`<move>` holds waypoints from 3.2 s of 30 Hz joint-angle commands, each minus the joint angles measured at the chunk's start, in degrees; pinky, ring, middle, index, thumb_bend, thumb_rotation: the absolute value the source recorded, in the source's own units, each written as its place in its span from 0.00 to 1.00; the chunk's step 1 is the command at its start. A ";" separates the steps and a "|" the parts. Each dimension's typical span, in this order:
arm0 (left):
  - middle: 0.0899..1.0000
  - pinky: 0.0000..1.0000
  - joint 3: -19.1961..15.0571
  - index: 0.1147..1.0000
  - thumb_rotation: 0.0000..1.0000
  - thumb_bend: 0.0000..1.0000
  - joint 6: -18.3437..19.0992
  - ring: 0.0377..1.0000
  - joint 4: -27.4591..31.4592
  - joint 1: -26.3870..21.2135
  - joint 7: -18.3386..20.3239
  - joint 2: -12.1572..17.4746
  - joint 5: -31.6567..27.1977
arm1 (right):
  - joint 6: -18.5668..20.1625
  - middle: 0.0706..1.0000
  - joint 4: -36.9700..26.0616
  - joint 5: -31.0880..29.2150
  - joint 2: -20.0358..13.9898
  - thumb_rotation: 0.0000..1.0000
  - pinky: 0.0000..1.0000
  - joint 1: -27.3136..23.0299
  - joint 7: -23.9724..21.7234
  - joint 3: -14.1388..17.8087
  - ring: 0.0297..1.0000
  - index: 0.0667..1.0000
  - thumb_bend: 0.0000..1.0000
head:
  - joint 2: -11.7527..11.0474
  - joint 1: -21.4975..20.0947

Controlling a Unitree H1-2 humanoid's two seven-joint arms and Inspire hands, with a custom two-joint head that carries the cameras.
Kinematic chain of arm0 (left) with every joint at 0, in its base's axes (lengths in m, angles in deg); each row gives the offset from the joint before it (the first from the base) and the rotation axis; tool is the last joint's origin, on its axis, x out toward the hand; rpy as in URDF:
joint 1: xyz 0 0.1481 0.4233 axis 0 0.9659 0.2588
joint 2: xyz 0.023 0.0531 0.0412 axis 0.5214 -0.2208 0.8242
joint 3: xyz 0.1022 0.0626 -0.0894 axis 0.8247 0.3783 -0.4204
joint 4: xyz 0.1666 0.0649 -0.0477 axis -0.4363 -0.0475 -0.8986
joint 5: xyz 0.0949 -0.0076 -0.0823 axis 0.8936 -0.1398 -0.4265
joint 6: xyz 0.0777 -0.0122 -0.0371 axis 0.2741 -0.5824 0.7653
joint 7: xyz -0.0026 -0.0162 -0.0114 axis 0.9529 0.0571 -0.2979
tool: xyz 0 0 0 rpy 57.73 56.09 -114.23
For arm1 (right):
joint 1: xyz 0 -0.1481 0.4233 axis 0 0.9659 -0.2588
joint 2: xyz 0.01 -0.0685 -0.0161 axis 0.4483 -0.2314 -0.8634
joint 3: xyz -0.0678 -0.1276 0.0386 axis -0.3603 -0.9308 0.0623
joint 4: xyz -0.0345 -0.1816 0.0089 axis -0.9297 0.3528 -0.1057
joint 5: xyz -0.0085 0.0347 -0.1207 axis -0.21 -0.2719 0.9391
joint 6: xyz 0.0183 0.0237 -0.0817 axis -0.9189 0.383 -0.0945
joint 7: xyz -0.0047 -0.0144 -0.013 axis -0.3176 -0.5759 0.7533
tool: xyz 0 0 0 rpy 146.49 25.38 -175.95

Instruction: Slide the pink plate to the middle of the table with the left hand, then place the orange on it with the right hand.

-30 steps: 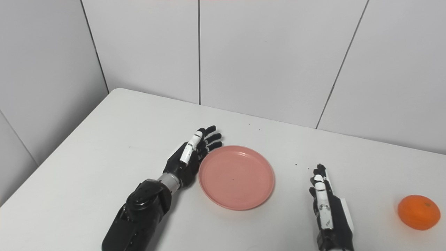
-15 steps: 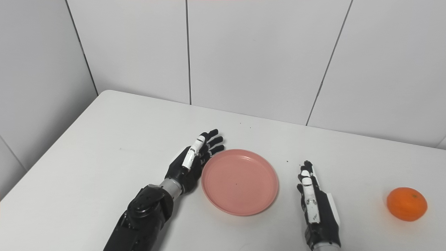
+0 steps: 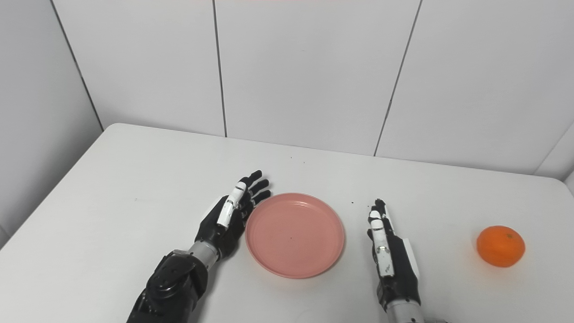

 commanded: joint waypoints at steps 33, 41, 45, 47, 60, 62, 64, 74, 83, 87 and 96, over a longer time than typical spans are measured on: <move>0.94 0.94 -3.91 0.92 1.00 0.36 -11.16 0.93 -4.45 1.00 2.98 3.08 0.14 | -0.59 0.94 -6.69 17.08 -2.28 1.00 0.90 -5.12 5.09 -2.47 0.92 0.93 0.44 | -5.40 -22.56; 0.94 0.95 -4.72 0.93 1.00 0.34 -12.83 0.94 -7.02 0.59 4.93 3.74 -1.28 | 2.71 0.92 -13.28 30.73 -5.64 1.00 0.86 -6.98 4.51 -3.37 0.91 0.91 0.61 | -6.91 -24.81; 0.95 0.97 -5.47 0.95 1.00 0.33 -12.39 0.95 -7.80 0.41 5.61 3.63 -2.90 | 3.70 0.91 -15.10 34.23 -7.32 0.98 0.83 -8.24 4.47 -1.70 0.89 0.91 0.68 | -8.57 -27.81; 0.96 0.98 -5.56 0.95 1.00 0.32 -12.44 0.95 -8.22 0.28 5.82 3.60 -3.18 | 3.34 0.90 -15.13 35.84 -8.14 0.96 0.82 -8.65 4.74 -1.01 0.88 0.90 0.70 | -8.94 -28.27; 0.98 1.00 -5.56 0.98 1.00 0.30 -11.92 0.97 -9.18 -0.16 6.48 4.11 -3.35 | 2.16 0.90 -16.03 46.25 -12.48 0.65 0.79 -9.51 6.61 3.84 0.87 0.92 0.77 | -10.61 -30.92; 0.99 1.00 -5.67 0.98 1.00 0.30 -11.73 0.98 -9.30 -0.22 6.54 4.13 -3.69 | 2.56 0.90 -16.14 47.57 -12.82 0.62 0.79 -9.50 6.44 4.28 0.87 0.92 0.78 | -10.85 -31.33; 0.99 1.00 -5.72 0.99 1.00 0.30 -11.67 0.98 -9.48 -0.32 6.72 4.30 -4.05 | 2.92 0.91 -16.23 48.62 -13.23 0.59 0.78 -9.38 6.43 4.89 0.87 0.93 0.77 | -10.98 -31.78; 1.00 1.00 -6.45 1.00 1.00 0.30 -12.24 0.99 -11.36 -1.05 7.77 5.08 -5.15 | 3.49 0.91 -15.51 51.89 -14.62 0.49 0.75 -8.70 5.96 7.57 0.86 0.92 0.81 | -11.36 -33.40; 1.00 1.00 -6.42 1.00 1.00 0.30 -12.34 0.98 -11.83 -1.35 8.81 6.10 -5.58 | 6.48 0.91 -15.58 55.34 -15.03 0.43 0.72 -7.63 1.93 9.23 0.85 0.94 0.87 | -10.78 -34.13; 1.00 1.00 -6.57 1.00 1.00 0.30 -12.21 0.98 -11.63 -1.28 9.34 6.49 -6.00 | 7.31 0.92 -15.41 56.78 -15.11 0.42 0.72 -7.29 -0.13 9.67 0.86 0.95 0.90 | -10.37 -34.59; 1.00 1.00 -6.75 1.00 1.00 0.31 -13.05 0.99 -12.58 -1.60 10.23 7.18 -6.57 | 7.38 0.93 -14.33 57.55 -15.14 0.45 0.77 -6.73 -2.62 10.88 0.90 0.96 0.93 | -9.42 -35.04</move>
